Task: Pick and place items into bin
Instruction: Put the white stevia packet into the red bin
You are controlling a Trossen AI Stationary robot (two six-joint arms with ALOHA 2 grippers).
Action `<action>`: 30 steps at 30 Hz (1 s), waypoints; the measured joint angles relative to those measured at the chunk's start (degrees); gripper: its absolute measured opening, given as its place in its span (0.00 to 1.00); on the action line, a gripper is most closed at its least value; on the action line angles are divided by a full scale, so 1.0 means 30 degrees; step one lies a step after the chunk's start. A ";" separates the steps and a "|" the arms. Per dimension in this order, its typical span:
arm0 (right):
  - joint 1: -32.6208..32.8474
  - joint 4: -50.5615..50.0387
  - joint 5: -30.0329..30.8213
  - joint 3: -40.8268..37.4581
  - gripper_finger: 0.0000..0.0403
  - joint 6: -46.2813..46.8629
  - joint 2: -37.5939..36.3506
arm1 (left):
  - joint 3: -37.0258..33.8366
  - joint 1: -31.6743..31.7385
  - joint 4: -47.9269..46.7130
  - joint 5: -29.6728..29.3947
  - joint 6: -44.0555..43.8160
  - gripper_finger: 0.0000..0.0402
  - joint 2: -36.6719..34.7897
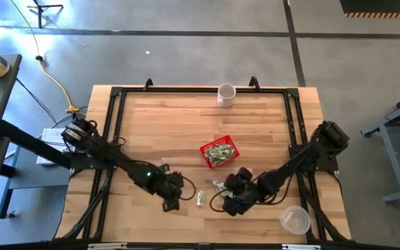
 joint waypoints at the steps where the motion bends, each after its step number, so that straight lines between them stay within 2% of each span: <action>1: -0.0045 0.0128 0.0402 0.0000 0.71 0.0126 0.0256 | -0.0020 -0.0154 -0.0063 -0.0106 -0.0201 0.51 -0.0007; 3: -0.0291 0.0531 0.0609 -0.0007 0.71 0.0345 0.0885 | -0.0006 -0.0395 0.0058 -0.0430 -0.0542 0.50 -0.0007; 8: -0.0736 0.1572 -0.1309 -0.0015 0.71 0.0773 0.2337 | -0.0006 -0.0607 -0.0242 -0.0711 -0.0907 0.49 -0.0007; 10: -0.0750 0.1455 -0.1412 -0.0015 0.71 0.1138 0.2429 | 0.0000 -0.0660 -0.0253 -0.0707 -0.1210 0.49 -0.0007; 15: -0.0714 0.0788 -0.1402 -0.0022 0.64 0.1464 0.2439 | 0.0002 -0.1033 -0.0449 -0.0989 -0.1601 0.49 -0.0007; 18: -0.0772 0.0378 -0.1824 -0.0007 0.55 0.1464 0.2439 | 0.0002 -0.1117 -0.0433 -0.1359 -0.1568 0.49 -0.0007; 25: -0.1286 -0.0585 -0.1897 -0.0007 0.24 0.1464 0.2439 | 0.0002 -0.1095 -0.0456 -0.1727 -0.1114 0.48 -0.0007; 30: -0.1821 -0.1214 -0.2805 0.0417 0.03 0.1120 0.2425 | 0.0002 -0.1094 -0.0463 -0.1792 -0.1099 0.48 -0.0001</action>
